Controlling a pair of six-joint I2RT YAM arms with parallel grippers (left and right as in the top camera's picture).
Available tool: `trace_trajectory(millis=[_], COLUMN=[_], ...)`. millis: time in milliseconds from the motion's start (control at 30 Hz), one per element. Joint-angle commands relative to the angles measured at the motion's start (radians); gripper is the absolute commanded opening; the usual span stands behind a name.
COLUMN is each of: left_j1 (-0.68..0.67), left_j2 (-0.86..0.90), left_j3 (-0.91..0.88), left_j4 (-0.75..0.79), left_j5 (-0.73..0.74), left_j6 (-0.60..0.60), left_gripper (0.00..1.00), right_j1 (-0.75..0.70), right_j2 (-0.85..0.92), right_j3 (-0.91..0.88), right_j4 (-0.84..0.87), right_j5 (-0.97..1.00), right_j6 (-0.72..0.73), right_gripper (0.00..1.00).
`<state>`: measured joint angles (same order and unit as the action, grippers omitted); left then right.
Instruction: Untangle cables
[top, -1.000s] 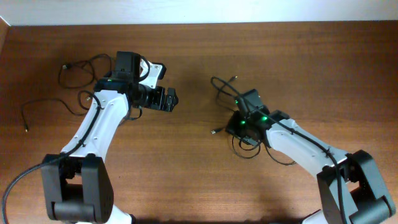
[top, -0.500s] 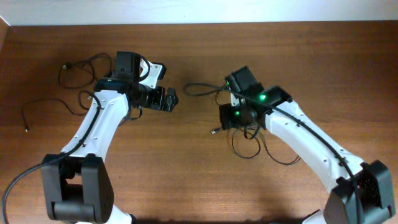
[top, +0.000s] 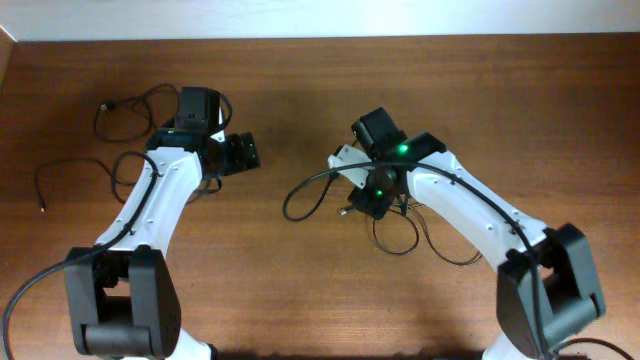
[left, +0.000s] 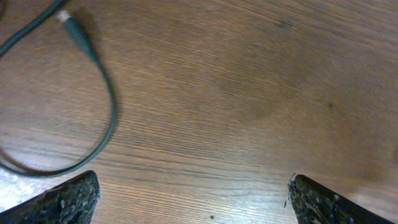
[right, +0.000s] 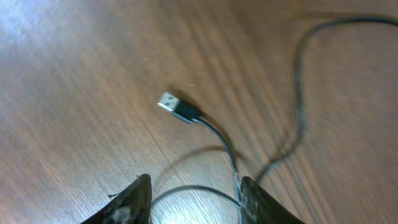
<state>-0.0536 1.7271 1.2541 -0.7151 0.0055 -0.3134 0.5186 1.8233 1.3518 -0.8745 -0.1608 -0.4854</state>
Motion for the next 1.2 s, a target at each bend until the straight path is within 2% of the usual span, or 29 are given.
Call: trace_trajectory(millis=[0,333,400,467,533,567,700,867,1167], left_j1=[0.013,0.031,0.031,0.031,0.031,0.031,0.031,0.031,0.031], left_j2=[0.008,0.008,0.008,0.008,0.008,0.008,0.008,0.008,0.008], left_j3=[-0.011,-0.011,-0.011,-0.011,-0.011,-0.011,-0.011,-0.011,-0.011], left_j4=[0.002,0.000,-0.001,0.000,0.000,0.000,0.000,0.000,-0.001], left_j5=[-0.040,-0.039,-0.039,-0.039,-0.039,-0.039,-0.039,-0.039,-0.039], left_j6=[-0.057,-0.087,-0.091,-0.091,-0.090,-0.090,-0.090,-0.090,-0.090], left_gripper=[0.99,0.99,0.99,0.99,0.99,0.99,0.99,0.99,0.99], right_j1=[-0.002,-0.002,-0.002,-0.002,-0.002,0.000,0.007,0.007,-0.010], right_j2=[0.051,0.216,0.240,0.259,0.263,0.263,0.262,0.240,0.095], right_j3=[-0.001,-0.004,-0.004,-0.005,-0.005,-0.005,0.011,0.103,0.255], right_j4=[0.019,0.089,0.112,0.141,0.187,0.211,0.268,0.261,0.194], right_j5=[-0.101,-0.101,-0.101,-0.101,-0.103,-0.126,-0.281,-0.280,-0.277], right_j6=[-0.113,-0.114,-0.114,-0.114,-0.112,-0.105,-0.088,0.069,0.331], right_gripper=[0.46,0.46,0.43,0.34,0.15,0.11,0.04,0.04,0.04])
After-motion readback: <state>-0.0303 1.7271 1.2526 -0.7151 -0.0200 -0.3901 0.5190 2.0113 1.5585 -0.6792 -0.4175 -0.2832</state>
